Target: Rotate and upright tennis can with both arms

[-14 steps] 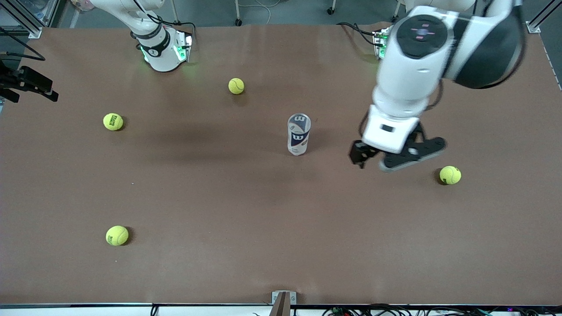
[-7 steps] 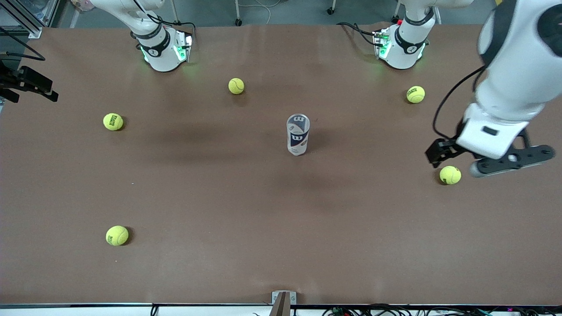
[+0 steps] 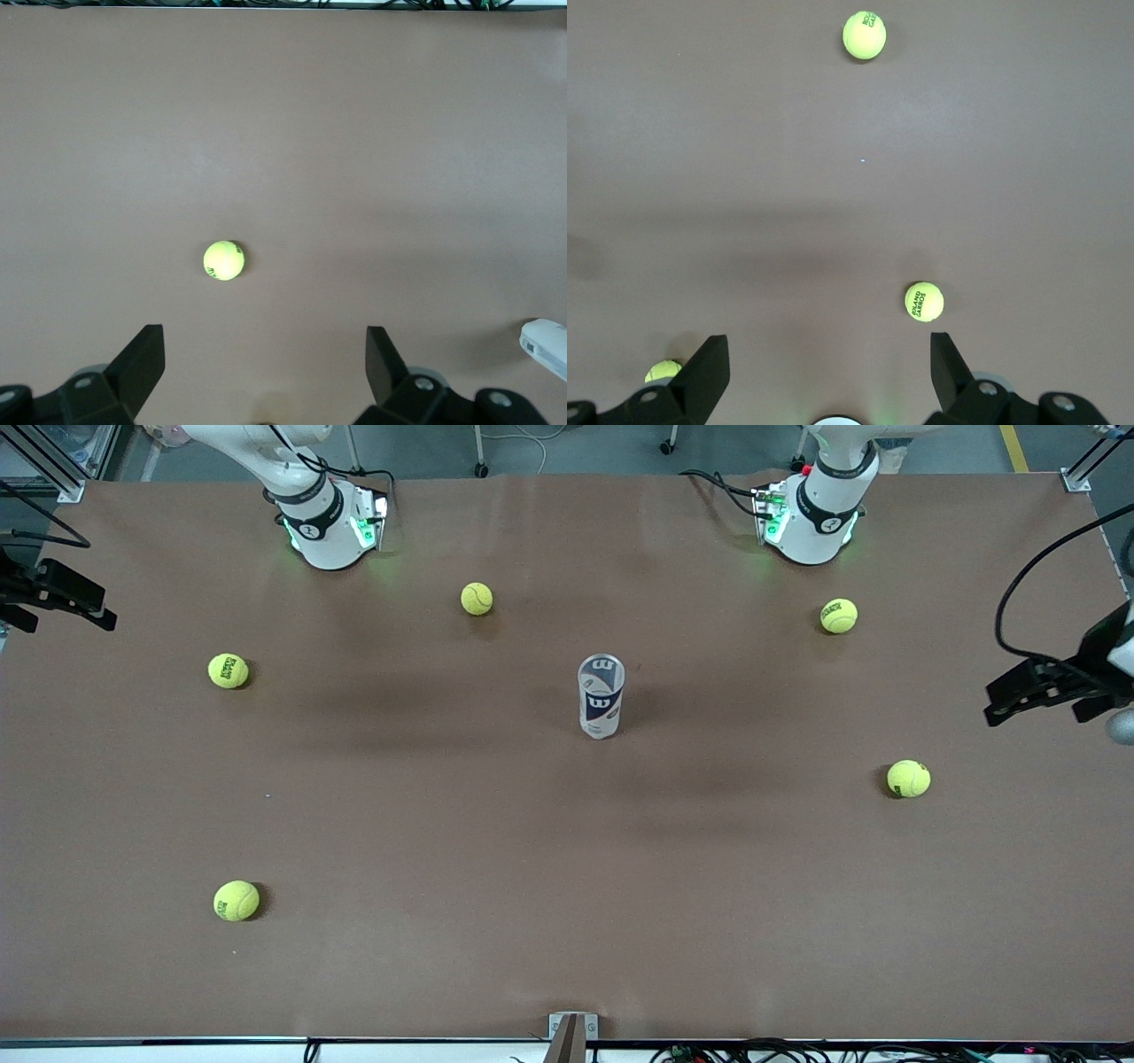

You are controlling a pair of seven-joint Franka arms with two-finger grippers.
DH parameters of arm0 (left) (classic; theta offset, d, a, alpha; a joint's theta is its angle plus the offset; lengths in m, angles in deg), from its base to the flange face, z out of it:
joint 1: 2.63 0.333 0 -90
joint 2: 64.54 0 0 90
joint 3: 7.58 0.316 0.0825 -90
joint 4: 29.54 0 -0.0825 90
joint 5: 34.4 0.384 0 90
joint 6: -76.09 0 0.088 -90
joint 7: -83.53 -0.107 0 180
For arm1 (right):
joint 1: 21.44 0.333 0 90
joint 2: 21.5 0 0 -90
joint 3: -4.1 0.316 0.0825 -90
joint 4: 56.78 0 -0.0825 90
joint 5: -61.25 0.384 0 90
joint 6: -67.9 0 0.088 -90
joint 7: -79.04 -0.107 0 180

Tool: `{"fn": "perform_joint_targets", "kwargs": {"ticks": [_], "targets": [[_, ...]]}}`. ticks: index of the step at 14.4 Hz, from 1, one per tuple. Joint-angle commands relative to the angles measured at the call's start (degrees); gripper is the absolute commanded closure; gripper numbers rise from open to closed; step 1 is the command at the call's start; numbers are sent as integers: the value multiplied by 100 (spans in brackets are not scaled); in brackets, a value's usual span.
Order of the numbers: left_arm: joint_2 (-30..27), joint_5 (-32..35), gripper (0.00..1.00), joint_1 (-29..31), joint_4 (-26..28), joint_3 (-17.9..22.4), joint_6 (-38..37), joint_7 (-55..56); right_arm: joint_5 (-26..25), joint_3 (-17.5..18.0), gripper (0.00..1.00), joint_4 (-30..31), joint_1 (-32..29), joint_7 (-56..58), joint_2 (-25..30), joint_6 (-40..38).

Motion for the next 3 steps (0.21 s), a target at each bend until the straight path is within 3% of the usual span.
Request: {"fn": "perform_joint_targets", "kwargs": {"ticks": [1,3], "targets": [[-125,-46,0,-33,129,-52,-35,1,-7,-12,0,184,-4,60,176,78],[-126,-55,0,-59,120,-79,-35,-8,-7,-12,0,184,-4,60,176,78]]}}
